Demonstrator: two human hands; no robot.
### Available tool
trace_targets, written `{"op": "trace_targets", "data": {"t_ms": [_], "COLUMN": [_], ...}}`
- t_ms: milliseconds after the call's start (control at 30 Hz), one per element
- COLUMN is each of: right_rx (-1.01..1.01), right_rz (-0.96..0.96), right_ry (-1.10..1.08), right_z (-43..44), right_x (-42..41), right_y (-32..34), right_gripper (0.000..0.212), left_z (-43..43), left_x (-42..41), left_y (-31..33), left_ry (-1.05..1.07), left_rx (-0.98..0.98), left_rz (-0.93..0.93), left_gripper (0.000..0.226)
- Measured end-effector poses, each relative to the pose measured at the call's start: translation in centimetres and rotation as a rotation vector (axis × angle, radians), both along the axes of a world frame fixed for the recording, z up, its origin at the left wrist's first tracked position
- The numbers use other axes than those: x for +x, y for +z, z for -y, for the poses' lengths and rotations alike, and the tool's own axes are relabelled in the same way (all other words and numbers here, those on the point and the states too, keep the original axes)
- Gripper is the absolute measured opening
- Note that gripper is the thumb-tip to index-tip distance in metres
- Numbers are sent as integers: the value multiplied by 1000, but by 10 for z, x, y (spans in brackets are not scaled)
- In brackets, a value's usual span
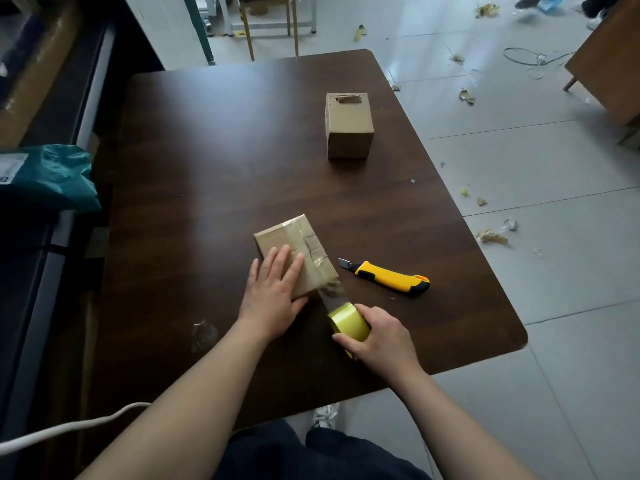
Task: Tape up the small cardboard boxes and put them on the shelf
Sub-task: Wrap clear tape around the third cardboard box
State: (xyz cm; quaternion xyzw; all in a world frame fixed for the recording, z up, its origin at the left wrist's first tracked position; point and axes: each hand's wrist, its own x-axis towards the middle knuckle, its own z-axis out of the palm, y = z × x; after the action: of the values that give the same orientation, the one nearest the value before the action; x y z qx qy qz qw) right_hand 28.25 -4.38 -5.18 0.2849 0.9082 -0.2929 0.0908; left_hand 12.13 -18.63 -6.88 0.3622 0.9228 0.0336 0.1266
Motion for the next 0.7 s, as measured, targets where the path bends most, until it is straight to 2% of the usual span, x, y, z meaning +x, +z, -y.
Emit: {"op": "trace_targets", "data": {"t_ms": [67, 133, 167, 233, 367, 467, 567, 633, 700], "right_rx": [-20, -21, -8, 17, -30, -150, -217, -154, 38], "right_rz": [-13, -19, -17, -9, -47, -85, -95, -110, -142], "right_ry": [-31, -57, -59, -50, -66, -67, 10, -13, -55], "right_z": [5, 9, 9, 10, 2, -14, -28, -37, -50], "right_x": [-10, -18, -20, -20, -15, -14, -17, -21, -26], "right_y": [0, 0, -1, -1, -1, -4, -7, -10, -16], "right_gripper": [73, 70, 69, 68, 64, 43, 37, 34, 31], "left_z": [-6, -8, -9, -12, -24, -38, -46, -50, -53], "left_x": [2, 12, 17, 29, 42, 45, 46, 45, 43], "left_y": [5, 12, 14, 6, -2, 1, -7, -12, -12], "left_ry": [171, 435, 577, 790, 1075, 1164, 1209, 1213, 1173], "left_rx": [88, 226, 299, 399, 606, 712, 754, 778, 809], "left_rz": [-42, -31, 57, 358, 874, 1076, 1175, 1185, 1189], "left_gripper": [81, 66, 54, 40, 58, 69, 75, 75, 70]}}
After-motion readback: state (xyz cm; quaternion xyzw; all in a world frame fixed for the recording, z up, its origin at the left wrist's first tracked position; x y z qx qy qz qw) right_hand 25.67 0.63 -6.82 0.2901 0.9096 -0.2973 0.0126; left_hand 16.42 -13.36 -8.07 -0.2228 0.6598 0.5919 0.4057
